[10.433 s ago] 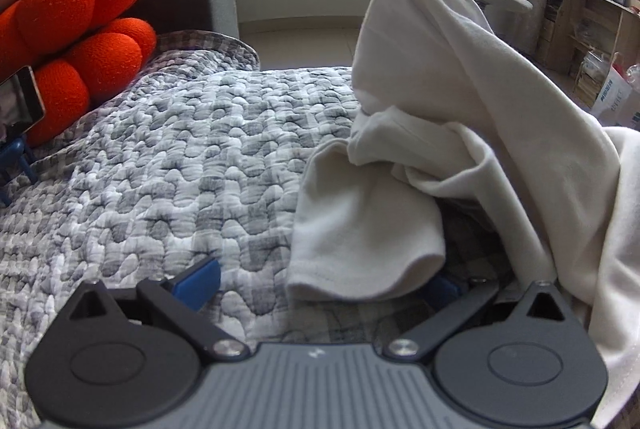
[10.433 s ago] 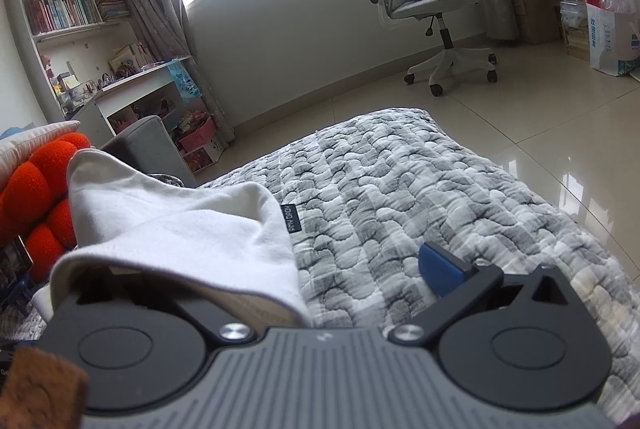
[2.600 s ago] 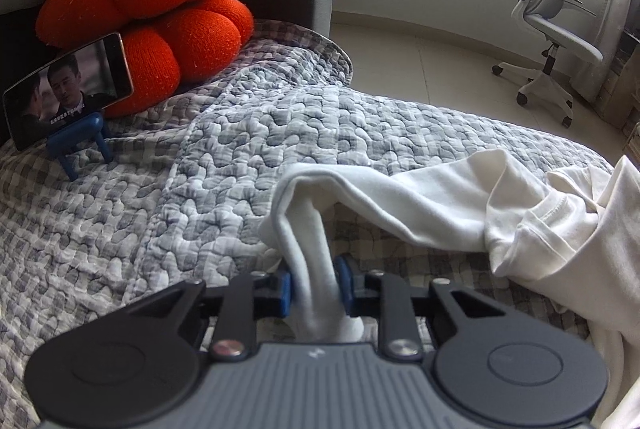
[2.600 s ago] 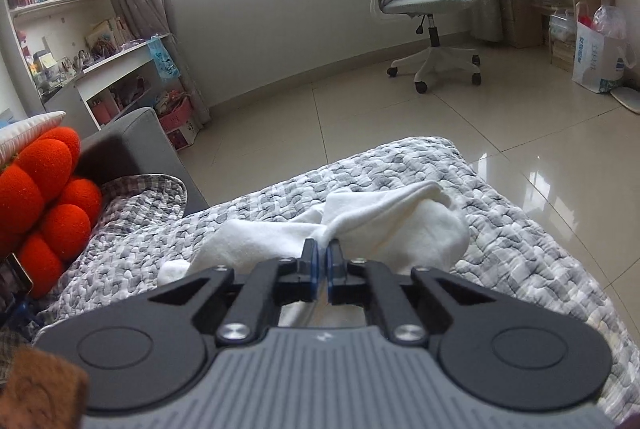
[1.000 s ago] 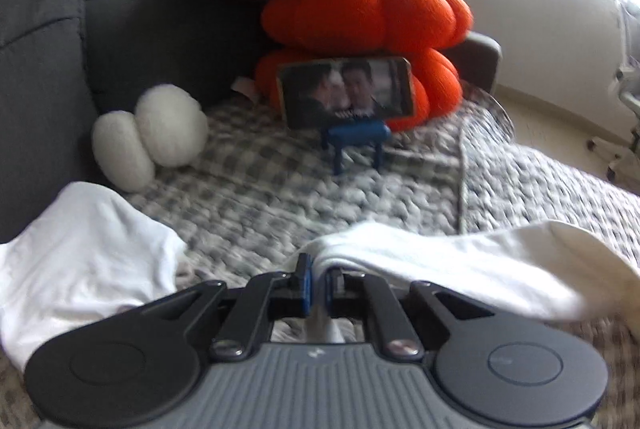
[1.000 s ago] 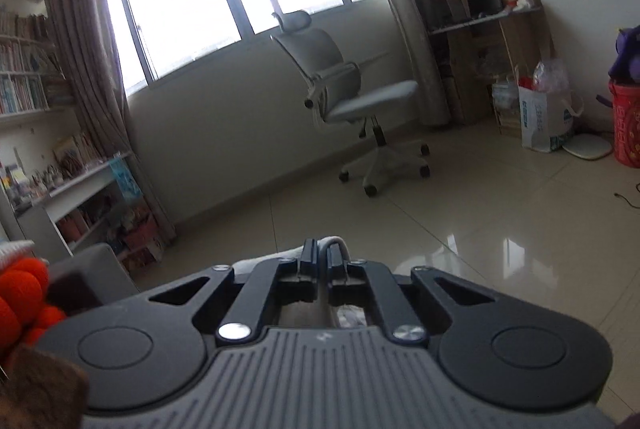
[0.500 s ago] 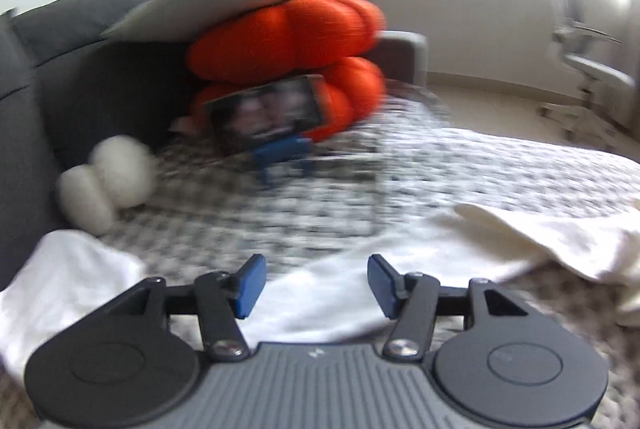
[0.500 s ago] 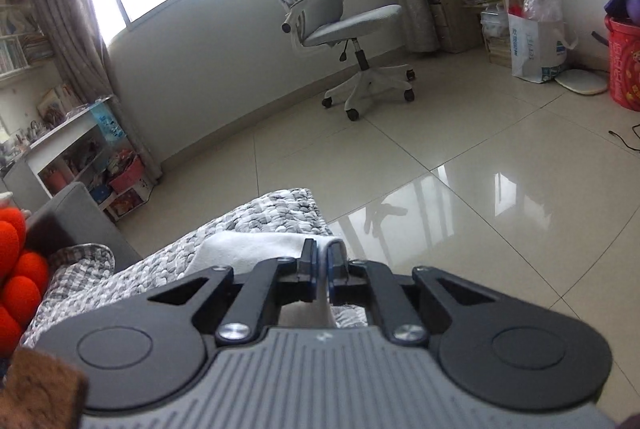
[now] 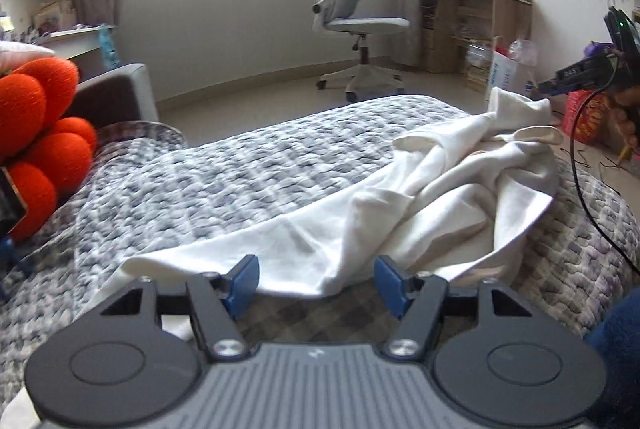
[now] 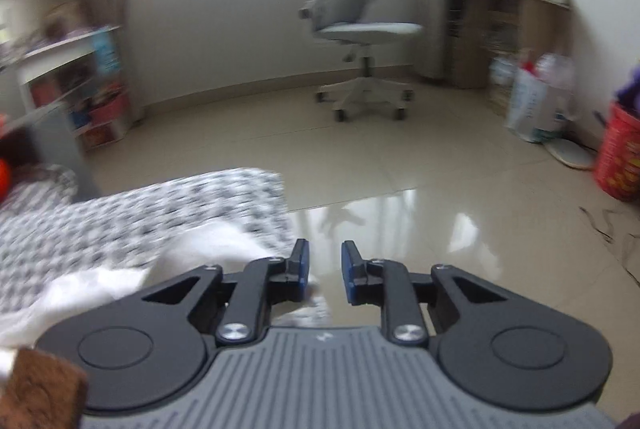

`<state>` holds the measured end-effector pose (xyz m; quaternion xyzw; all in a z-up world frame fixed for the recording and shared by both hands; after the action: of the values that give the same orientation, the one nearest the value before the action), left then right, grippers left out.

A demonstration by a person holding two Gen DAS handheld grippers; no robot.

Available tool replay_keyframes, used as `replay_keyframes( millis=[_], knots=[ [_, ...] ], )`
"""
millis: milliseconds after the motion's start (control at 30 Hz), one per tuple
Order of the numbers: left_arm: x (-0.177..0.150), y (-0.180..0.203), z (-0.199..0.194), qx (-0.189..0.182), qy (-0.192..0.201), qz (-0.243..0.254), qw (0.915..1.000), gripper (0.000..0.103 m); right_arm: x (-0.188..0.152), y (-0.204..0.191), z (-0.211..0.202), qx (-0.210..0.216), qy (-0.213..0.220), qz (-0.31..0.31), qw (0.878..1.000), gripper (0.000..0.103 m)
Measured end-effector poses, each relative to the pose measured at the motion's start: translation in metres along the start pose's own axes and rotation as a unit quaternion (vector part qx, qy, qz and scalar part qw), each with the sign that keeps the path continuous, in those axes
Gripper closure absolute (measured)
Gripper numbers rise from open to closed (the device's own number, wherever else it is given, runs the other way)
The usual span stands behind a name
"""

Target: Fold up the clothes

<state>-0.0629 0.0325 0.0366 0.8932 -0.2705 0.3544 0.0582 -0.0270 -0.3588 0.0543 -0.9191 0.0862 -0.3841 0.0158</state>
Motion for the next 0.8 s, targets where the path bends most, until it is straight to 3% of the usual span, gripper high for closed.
replay_keyframes(
  millis=[67, 133, 167, 233, 333, 433, 533, 633, 667, 700, 767, 800],
  knots=[
    [0.007, 0.003, 0.010, -0.011, -0.004, 0.013, 0.9998, 0.038, 0.001, -0.035, -0.001, 0.073, -0.012, -0.076, 0.994, 0.058],
    [0.013, 0.006, 0.019, -0.023, -0.008, 0.025, 0.9994, 0.039, 0.004, -0.069, -0.001, 0.124, -0.021, -0.158, 0.979, 0.057],
    [0.015, 0.007, 0.022, -0.033, -0.011, 0.027, 0.9990, 0.041, 0.008, -0.079, 0.005, 0.133, -0.032, -0.188, 0.973, 0.053],
    [0.018, 0.008, 0.027, -0.050, -0.017, 0.029, 0.9982, 0.062, 0.017, -0.092, 0.024, 0.140, -0.061, -0.233, 0.960, 0.051],
    [0.020, 0.001, 0.037, -0.084, -0.031, 0.018, 0.9958, 0.081, 0.031, -0.112, 0.053, 0.150, -0.105, -0.299, 0.936, 0.051],
    [0.023, -0.009, 0.044, -0.107, -0.042, -0.003, 0.9934, 0.083, 0.042, -0.129, 0.081, 0.159, -0.148, -0.351, 0.911, 0.051],
    [0.028, -0.013, 0.053, -0.107, -0.060, -0.016, 0.9923, 0.087, 0.043, -0.133, 0.105, 0.166, -0.186, -0.352, 0.902, 0.050],
    [0.028, -0.015, 0.059, -0.110, -0.068, -0.027, 0.9912, 0.091, 0.038, -0.133, 0.091, 0.152, -0.144, -0.356, 0.911, 0.050],
    [0.028, -0.016, 0.059, -0.112, -0.067, -0.033, 0.9909, 0.092, 0.036, -0.133, 0.085, 0.146, -0.125, -0.357, 0.914, 0.062],
    [0.028, -0.018, 0.059, -0.113, -0.065, -0.040, 0.9906, 0.095, 0.035, -0.133, 0.078, 0.140, -0.107, -0.359, 0.917, 0.082],
    [0.029, -0.020, 0.055, -0.106, -0.059, -0.051, 0.9913, 0.096, 0.031, -0.133, 0.065, 0.128, -0.070, -0.361, 0.921, 0.098],
    [0.029, -0.021, 0.052, -0.099, -0.052, -0.055, 0.9922, 0.097, 0.029, -0.133, 0.058, 0.122, -0.051, -0.361, 0.923, 0.098]
  ],
)
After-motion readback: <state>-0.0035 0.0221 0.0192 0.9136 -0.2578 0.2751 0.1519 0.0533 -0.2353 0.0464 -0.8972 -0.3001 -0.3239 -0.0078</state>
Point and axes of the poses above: each gripper's, at about its wrist camera, not at the fingertips, and z roughly the way its jaws point, y to its right, x to its top, the point moved 2 cm from there along z, roughly the way its jaws point, and after that the axes turned 13 degrees about -y, right-handed, at the moved point
